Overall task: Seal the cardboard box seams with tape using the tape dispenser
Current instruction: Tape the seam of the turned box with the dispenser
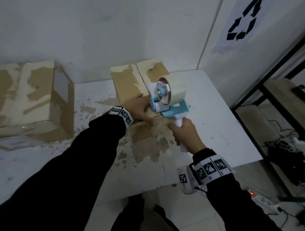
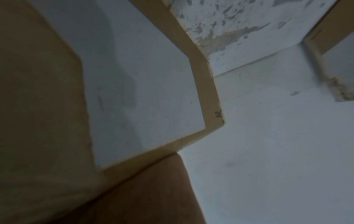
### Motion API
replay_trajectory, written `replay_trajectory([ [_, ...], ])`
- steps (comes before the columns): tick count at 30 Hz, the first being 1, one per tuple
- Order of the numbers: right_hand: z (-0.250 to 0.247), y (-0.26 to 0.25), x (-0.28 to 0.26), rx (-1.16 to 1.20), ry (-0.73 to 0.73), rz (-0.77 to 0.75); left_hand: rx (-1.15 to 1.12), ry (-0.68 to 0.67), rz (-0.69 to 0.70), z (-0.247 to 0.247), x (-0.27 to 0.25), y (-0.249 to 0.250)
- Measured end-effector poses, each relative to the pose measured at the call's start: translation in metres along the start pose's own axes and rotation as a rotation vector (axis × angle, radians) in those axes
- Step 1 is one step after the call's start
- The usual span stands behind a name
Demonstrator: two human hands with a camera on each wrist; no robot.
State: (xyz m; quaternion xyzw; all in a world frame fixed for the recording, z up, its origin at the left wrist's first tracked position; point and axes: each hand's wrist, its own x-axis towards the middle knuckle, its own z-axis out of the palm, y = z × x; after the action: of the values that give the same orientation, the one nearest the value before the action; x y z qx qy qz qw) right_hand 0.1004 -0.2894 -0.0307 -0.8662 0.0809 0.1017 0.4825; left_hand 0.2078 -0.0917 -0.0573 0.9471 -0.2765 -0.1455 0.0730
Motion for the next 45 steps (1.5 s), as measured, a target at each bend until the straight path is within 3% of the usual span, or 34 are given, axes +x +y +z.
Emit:
replay_trajectory([
  [10,-0.025,0.033,-0.047,0.071,-0.024,0.016,-0.006,-0.002,-0.061,-0.001,-0.004,0.007],
  [18,-0.028,0.037,-0.050,0.054,-0.023,0.009,0.038,-0.013,-0.092,-0.005,-0.009,0.014],
  [30,-0.027,0.041,-0.037,-0.232,-0.003,-0.079,-0.026,0.030,-0.126,-0.008,-0.013,0.022],
  [35,-0.038,0.043,-0.027,-0.337,0.015,-0.146,-0.021,0.005,-0.203,-0.012,-0.018,0.028],
  [40,-0.040,0.043,-0.024,-0.334,0.005,-0.161,0.002,0.001,-0.194,-0.013,-0.022,0.031],
  [45,-0.046,0.076,-0.039,-0.266,-0.003,-0.018,0.045,0.009,-0.069,-0.008,-0.019,0.021],
])
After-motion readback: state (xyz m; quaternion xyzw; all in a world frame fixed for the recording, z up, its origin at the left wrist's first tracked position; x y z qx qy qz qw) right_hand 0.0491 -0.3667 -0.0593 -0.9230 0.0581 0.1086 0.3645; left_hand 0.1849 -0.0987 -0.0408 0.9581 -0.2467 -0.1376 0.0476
